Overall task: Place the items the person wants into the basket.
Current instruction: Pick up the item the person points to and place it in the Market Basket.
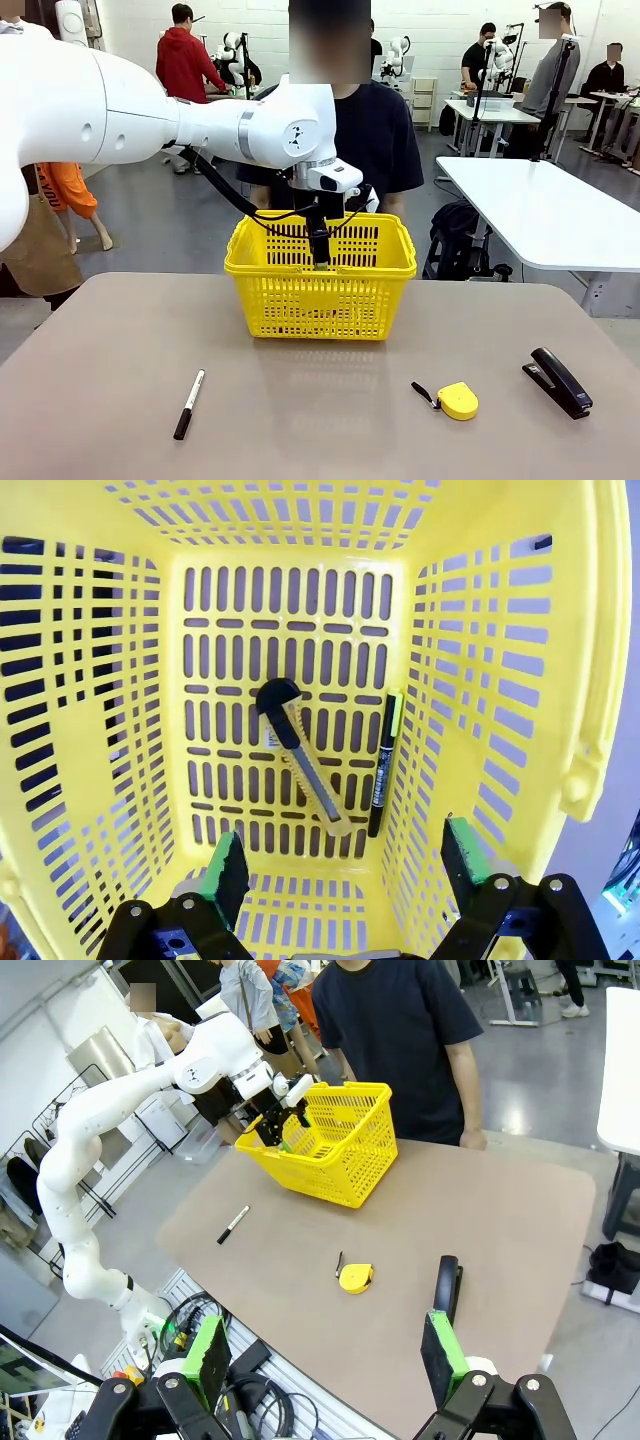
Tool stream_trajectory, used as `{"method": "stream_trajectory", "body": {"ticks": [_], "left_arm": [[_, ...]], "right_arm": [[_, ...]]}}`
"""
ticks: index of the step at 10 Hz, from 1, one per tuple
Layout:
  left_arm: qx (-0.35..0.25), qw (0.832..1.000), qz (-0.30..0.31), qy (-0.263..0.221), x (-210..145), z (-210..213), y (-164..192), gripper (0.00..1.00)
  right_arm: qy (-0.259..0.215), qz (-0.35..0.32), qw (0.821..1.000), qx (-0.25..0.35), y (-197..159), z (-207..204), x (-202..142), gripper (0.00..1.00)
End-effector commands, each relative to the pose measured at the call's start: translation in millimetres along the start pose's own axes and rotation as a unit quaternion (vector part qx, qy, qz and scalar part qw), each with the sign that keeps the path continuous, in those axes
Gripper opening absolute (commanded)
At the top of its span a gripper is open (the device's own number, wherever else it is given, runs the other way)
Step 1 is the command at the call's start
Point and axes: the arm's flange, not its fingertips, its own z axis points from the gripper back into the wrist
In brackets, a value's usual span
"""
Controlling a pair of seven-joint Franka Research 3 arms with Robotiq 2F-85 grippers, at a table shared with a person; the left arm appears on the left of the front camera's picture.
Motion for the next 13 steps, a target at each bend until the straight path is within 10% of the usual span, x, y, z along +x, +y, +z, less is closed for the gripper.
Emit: {"method": "stream_trajectory", "body": {"ticks": [1, 6, 13], "left_arm": [[0.015, 1.0, 0.024, -0.01, -4.8, 9.0, -1.2, 1.0], [0.043, 0.997, 0.064, -0.022, -23.7, 51.9, -15.3, 1.0], [0.178, 0.964, 0.176, -0.085, -291.3, 202.9, -194.9, 1.0]], "right_arm": [[-0.012, 0.007, 1.0, 0.01, 1.1, -1.0, 3.0, 1.0], [-0.012, 0.007, 1.0, 0.01, 1.1, -1.0, 3.0, 1.0], [-0.012, 0.007, 1.0, 0.01, 1.1, -1.0, 3.0, 1.0]]}}
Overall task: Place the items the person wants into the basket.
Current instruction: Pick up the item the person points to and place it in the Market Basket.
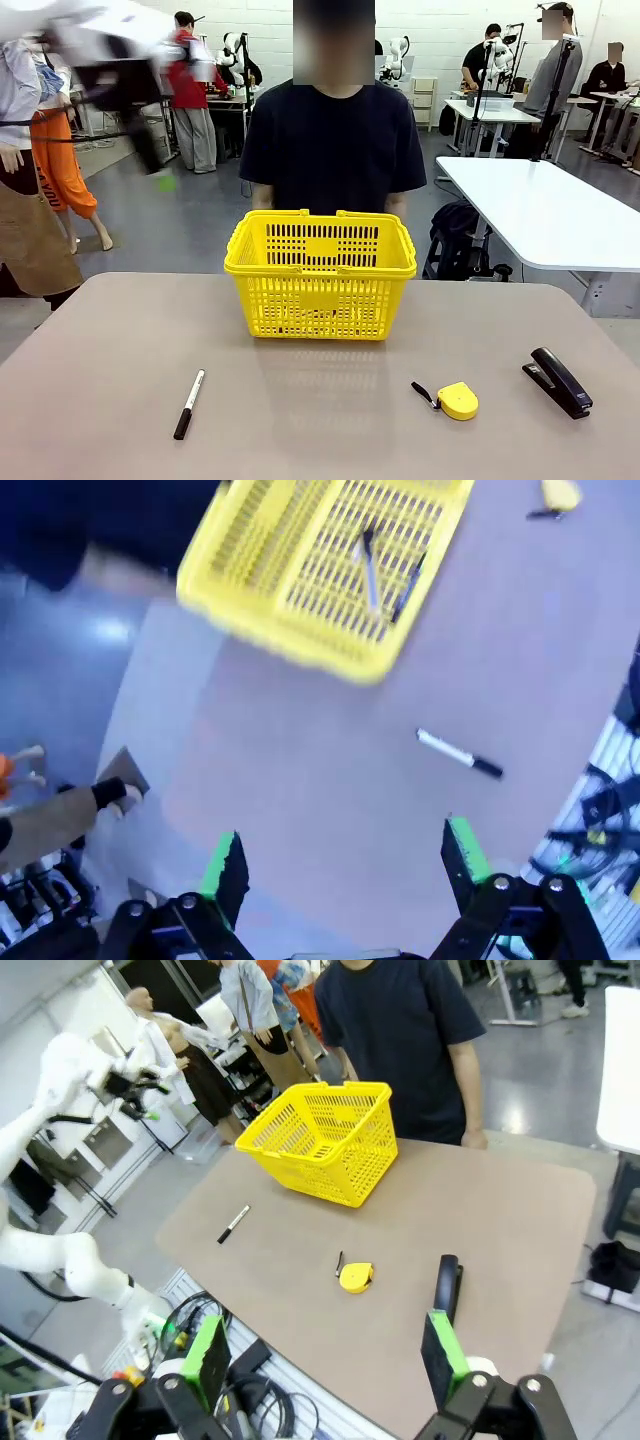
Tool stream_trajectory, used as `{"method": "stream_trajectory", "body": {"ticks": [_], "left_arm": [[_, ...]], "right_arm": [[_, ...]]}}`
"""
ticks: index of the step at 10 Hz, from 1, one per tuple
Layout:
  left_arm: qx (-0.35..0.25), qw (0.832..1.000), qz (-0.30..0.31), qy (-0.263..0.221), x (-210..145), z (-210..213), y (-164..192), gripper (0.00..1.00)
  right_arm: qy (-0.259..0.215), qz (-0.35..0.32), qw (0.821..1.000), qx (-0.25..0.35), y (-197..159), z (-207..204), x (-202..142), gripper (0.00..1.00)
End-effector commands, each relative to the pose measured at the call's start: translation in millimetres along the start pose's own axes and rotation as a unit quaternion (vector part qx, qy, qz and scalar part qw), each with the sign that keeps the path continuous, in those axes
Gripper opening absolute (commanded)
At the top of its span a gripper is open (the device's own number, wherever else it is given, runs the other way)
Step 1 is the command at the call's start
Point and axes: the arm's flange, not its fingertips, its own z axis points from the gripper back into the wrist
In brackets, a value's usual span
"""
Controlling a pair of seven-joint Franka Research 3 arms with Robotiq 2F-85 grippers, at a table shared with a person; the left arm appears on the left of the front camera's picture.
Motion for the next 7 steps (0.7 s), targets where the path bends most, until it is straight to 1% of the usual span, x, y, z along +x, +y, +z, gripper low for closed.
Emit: {"method": "stream_trajectory", "body": {"ticks": [1, 2, 3, 5, 7], "left_arm": [[0.03, 0.999, 0.024, -0.014, -67.7, 2.8, -29.6, 1.0], [0.038, 0.998, 0.044, -0.024, -88.6, 7.1, -28.5, 1.0], [0.045, 0.997, 0.055, -0.02, -94.7, 7.4, -28.3, 1.0], [0.05, 0.996, 0.066, -0.012, -88.1, 6.8, -25.5, 1.0], [0.052, 0.995, 0.08, 0.004, -88.9, 4.9, -21.2, 1.0]], "right_arm": [[-0.013, 0.008, 1.0, 0.01, 1.6, -0.7, 2.6, 1.0], [-0.013, 0.008, 1.0, 0.01, 1.6, -0.7, 2.6, 1.0], [-0.013, 0.008, 1.0, 0.01, 1.6, -0.7, 2.6, 1.0], [-0.013, 0.008, 1.0, 0.01, 1.6, -0.7, 2.6, 1.0], [-0.013, 0.008, 1.0, 0.01, 1.6, -0.7, 2.6, 1.0]]}}
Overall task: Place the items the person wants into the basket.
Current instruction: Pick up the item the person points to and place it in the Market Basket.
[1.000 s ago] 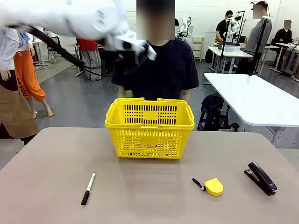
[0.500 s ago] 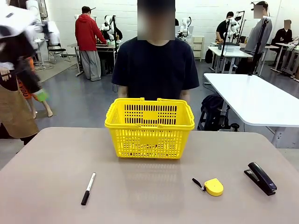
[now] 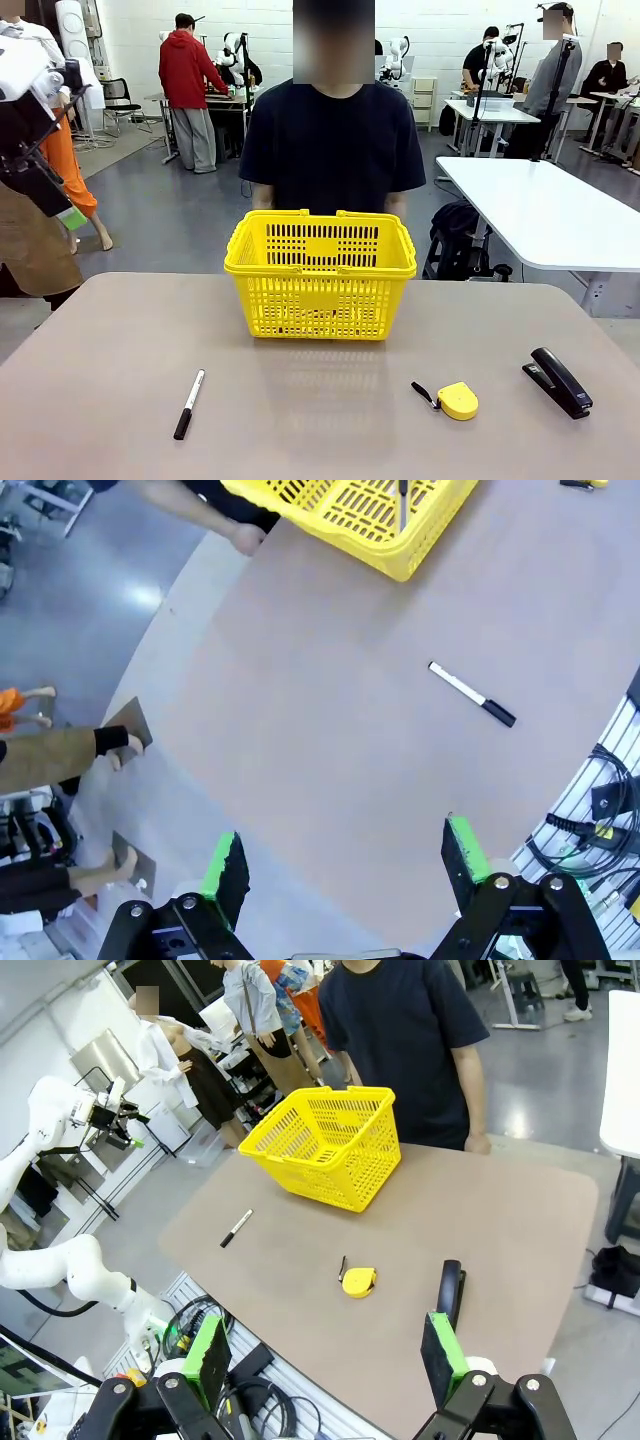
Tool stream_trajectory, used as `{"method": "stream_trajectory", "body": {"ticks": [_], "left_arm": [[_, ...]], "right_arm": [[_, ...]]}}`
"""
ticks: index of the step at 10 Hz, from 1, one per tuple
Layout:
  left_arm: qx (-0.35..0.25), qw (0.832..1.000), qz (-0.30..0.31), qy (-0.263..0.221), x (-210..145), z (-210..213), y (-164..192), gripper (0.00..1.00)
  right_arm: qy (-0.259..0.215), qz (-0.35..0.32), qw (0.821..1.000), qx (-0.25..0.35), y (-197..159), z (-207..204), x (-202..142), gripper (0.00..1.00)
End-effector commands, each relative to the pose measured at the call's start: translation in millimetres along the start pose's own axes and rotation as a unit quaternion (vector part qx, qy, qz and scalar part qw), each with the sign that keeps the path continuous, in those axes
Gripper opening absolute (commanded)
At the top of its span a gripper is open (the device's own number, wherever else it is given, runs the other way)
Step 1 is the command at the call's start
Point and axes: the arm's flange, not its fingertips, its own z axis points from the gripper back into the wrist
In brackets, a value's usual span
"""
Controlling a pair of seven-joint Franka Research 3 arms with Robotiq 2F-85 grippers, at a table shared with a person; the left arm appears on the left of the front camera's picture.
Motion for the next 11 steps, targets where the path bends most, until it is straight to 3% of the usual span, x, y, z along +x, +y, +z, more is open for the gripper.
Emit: {"method": "stream_trajectory", "body": {"ticks": [1, 2, 9, 11], "left_arm": [[0.01, 1.0, 0.025, 0.014, 5.1, 0.6, 6.2, 1.0], [0.0, 1.0, 0.0, 0.0, 0.0, 0.0, 0.0, 1.0], [-0.001, 1.0, 0.002, 0.0, 3.2, 0.0, -0.4, 1.0], [-0.05, 0.989, 0.009, -0.14, -69.3, 22.6, 73.6, 1.0]], "right_arm": [[-0.007, 0.007, 1.0, 0.006, 0.4, -0.7, 1.2, 1.0], [-0.007, 0.007, 1.0, 0.006, 0.4, -0.7, 1.2, 1.0], [-0.007, 0.007, 1.0, 0.006, 0.4, -0.7, 1.2, 1.0], [-0.007, 0.007, 1.0, 0.006, 0.4, -0.7, 1.2, 1.0]]}}
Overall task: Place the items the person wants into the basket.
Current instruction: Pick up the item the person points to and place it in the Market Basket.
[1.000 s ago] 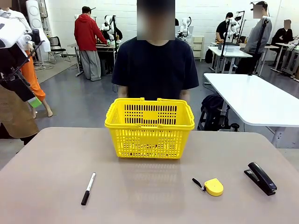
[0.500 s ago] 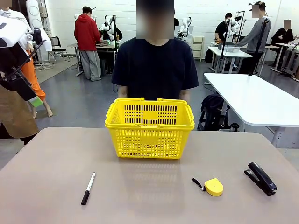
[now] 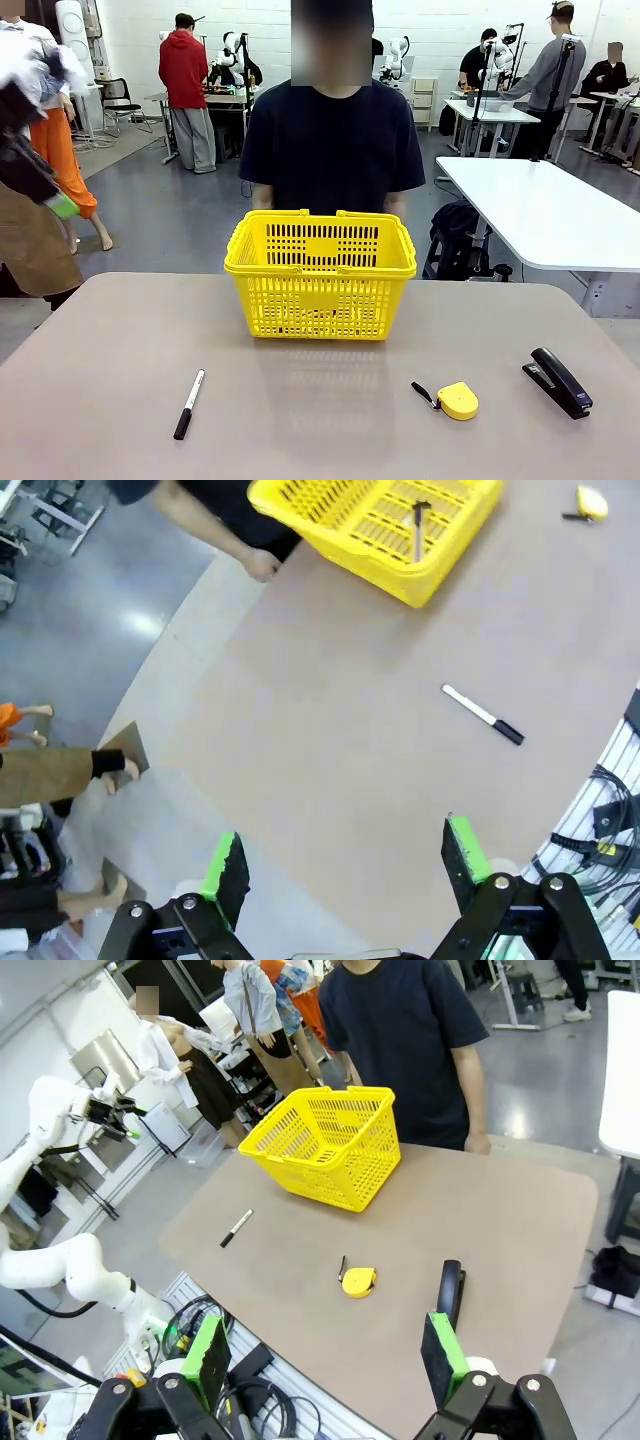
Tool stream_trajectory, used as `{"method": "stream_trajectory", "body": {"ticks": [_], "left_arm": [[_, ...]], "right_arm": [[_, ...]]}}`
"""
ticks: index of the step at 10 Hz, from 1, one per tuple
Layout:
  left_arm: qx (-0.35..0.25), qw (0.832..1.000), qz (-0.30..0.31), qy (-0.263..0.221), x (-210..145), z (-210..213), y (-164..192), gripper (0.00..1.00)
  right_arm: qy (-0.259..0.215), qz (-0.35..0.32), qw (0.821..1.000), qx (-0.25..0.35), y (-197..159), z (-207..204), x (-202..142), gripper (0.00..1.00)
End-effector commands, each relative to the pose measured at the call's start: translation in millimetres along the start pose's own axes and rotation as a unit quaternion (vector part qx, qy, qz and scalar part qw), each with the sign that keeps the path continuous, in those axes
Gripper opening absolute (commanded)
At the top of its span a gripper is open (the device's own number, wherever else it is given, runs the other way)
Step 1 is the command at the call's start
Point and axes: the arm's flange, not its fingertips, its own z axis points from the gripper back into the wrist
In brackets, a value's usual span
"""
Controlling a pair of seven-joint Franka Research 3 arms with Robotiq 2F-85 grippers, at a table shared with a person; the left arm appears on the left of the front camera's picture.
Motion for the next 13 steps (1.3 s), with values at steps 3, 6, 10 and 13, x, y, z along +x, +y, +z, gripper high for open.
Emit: {"method": "stream_trajectory", "body": {"ticks": [3, 6, 10, 13], "left_arm": [[-0.062, 0.983, 0.053, -0.164, -112.7, 33.7, 95.5, 1.0], [-0.144, 0.978, 0.023, -0.151, -139.6, 58.2, 107.6, 1.0], [-0.109, 0.978, -0.008, -0.179, -148.0, 80.5, 111.1, 1.0], [-0.107, 0.967, -0.031, -0.23, -146.5, 76.8, 105.3, 1.0]], "right_arm": [[-0.007, 0.007, 1.0, 0.006, 0.2, -0.9, 1.3, 1.0], [-0.007, 0.007, 1.0, 0.006, 0.2, -0.9, 1.3, 1.0], [-0.007, 0.007, 1.0, 0.006, 0.2, -0.9, 1.3, 1.0], [-0.007, 0.007, 1.0, 0.006, 0.2, -0.9, 1.3, 1.0]]}}
